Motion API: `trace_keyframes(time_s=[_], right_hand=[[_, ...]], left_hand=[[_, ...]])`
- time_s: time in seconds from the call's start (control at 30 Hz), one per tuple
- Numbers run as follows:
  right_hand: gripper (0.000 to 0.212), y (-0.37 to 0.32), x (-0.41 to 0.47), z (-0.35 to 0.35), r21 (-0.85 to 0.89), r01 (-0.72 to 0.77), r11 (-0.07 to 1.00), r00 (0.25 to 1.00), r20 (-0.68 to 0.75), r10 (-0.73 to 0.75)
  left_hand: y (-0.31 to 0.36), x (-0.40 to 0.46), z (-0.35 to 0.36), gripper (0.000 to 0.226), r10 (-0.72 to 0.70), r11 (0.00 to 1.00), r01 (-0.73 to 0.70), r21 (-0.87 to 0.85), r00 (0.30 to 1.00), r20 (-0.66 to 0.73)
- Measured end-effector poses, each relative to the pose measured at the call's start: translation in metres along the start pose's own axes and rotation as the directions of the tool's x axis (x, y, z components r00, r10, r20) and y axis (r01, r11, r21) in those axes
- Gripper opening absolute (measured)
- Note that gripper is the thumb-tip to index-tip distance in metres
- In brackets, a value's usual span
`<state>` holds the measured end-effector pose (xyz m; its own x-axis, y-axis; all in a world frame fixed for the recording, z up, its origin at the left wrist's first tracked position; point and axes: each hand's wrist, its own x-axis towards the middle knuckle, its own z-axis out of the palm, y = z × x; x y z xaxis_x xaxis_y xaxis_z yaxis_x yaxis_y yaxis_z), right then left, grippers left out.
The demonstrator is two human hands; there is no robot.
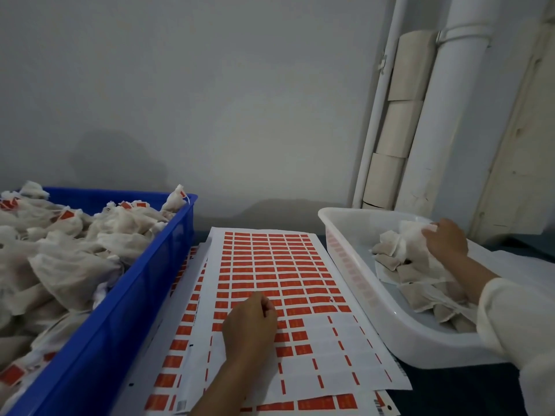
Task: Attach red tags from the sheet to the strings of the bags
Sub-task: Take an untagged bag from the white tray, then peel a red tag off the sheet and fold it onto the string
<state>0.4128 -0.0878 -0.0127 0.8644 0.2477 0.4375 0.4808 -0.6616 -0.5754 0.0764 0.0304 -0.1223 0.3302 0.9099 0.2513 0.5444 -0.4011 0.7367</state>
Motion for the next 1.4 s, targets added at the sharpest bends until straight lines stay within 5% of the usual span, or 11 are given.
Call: trace_keyframes(time_s=[0.13, 0.3, 0.43, 0.6, 0.67, 0.77, 0.87, 0.93, 1.0, 1.23, 1.4], right_hand=[[0.015, -0.045, -0.024, -0.020, 0.251, 0.136, 0.958, 0.990, -0.074, -0.121], [0.014, -0.102, -0.088, -0.041, 0.546, 0.192, 0.815, 0.969, 0.025, -0.245], [0.008, -0.129, -0.158, -0.042, 0.680, 0.078, 0.729, 0.935, 0.203, -0.289], [0.027, -0.132, -0.222, -0.012, 0.618, -0.131, 0.775, 0.865, 0.454, -0.216], [0.032, -0.131, -0.236, 0.006, 0.585, -0.205, 0.785, 0.850, 0.504, -0.154], [0.037, -0.130, -0.242, 0.026, 0.518, -0.268, 0.812, 0.859, 0.510, -0.041], [0.037, -0.125, -0.241, 0.036, 0.542, -0.274, 0.794, 0.872, 0.488, -0.032], [0.037, -0.119, -0.243, 0.039, 0.585, -0.272, 0.764, 0.877, 0.477, -0.052], [0.032, -0.115, -0.245, 0.041, 0.638, -0.272, 0.720, 0.875, 0.475, -0.090], [0.011, -0.117, -0.243, 0.043, 0.753, -0.215, 0.622, 0.900, 0.401, -0.173], [0.010, -0.112, -0.241, 0.041, 0.781, -0.101, 0.616, 0.919, 0.310, -0.243]], left_hand=[[-0.002, 0.001, 0.001, 0.009, 0.004, 1.000, -0.004, 0.000, 1.000, -0.008], [-0.003, 0.001, 0.001, 0.008, 0.001, 0.999, -0.001, -0.046, 1.000, -0.001], [0.000, 0.008, -0.007, 0.004, -0.055, 0.919, 0.076, -0.386, 0.996, 0.065], [0.003, 0.014, -0.020, 0.012, -0.022, 0.754, 0.188, -0.629, 0.965, 0.262], [0.001, 0.022, -0.022, 0.014, -0.067, 0.843, 0.279, -0.460, 0.902, 0.426], [-0.009, 0.033, -0.030, 0.057, -0.184, 0.952, 0.290, -0.096, 0.795, 0.579], [0.016, 0.034, -0.026, 0.061, -0.261, 0.964, 0.254, 0.080, 0.837, 0.481], [0.015, 0.024, -0.019, 0.037, -0.115, 0.940, 0.274, -0.204, 0.816, 0.567], [0.012, 0.007, -0.020, 0.018, 0.017, 0.777, 0.341, -0.529, 0.829, 0.559], [0.018, -0.006, -0.020, 0.013, 0.194, 0.763, 0.236, -0.601, 0.804, 0.562], [0.016, -0.006, -0.022, 0.010, 0.210, 0.785, 0.057, -0.616, 0.913, 0.351]])
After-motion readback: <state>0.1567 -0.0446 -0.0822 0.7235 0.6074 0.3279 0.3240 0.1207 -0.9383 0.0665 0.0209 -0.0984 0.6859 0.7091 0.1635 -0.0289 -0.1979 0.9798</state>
